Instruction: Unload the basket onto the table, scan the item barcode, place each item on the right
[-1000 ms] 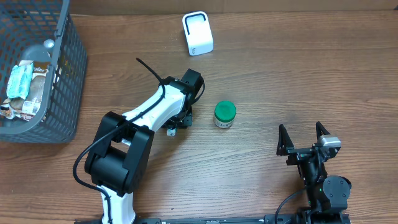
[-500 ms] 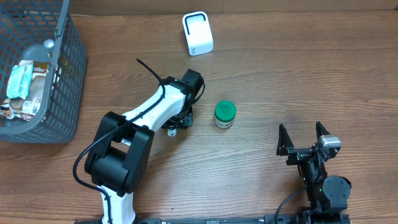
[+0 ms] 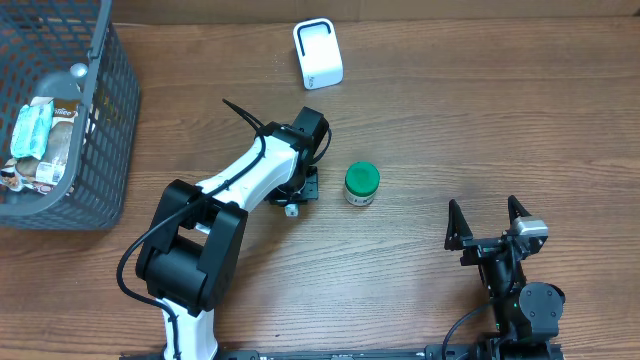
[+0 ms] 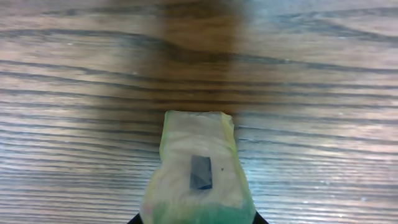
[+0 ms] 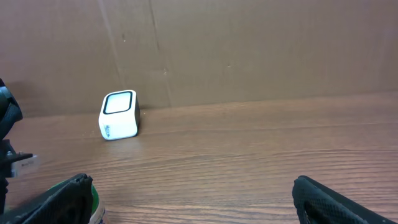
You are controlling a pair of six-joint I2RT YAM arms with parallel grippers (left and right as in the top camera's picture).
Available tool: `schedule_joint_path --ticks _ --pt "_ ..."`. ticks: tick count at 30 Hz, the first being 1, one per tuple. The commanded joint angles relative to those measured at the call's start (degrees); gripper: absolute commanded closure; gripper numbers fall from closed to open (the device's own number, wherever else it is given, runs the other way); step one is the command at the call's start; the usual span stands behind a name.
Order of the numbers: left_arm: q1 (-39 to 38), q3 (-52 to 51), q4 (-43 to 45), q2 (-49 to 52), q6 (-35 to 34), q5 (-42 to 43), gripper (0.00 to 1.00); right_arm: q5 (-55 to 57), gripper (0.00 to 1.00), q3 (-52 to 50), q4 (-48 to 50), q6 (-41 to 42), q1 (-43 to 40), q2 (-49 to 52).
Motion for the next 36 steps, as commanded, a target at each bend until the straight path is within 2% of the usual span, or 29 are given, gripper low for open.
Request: schedule_joint_path --ticks 1,13,24,36 --pt "-1.6 0.96 0.0 -0.11 0.44 2.43 0.81 -0.35 0.0 -0.61 0.22 0.02 0.26 -0.63" --pt "-7.34 4.7 0.07 -0.11 -2.86 1.79 0.78 -0.35 0.0 -0.61 0.22 0.02 0.26 -0.63" --pt "-8.96 4.68 0.07 -0.11 -4.24 1.51 0.79 -0.35 0.0 -0.61 0.2 0.02 0.26 -0.63" --pt "-9.16 4.66 -1.11 -0.11 -5.33 1.51 0.75 -0.35 0.0 -0.61 0.22 0.02 0.26 -0.63"
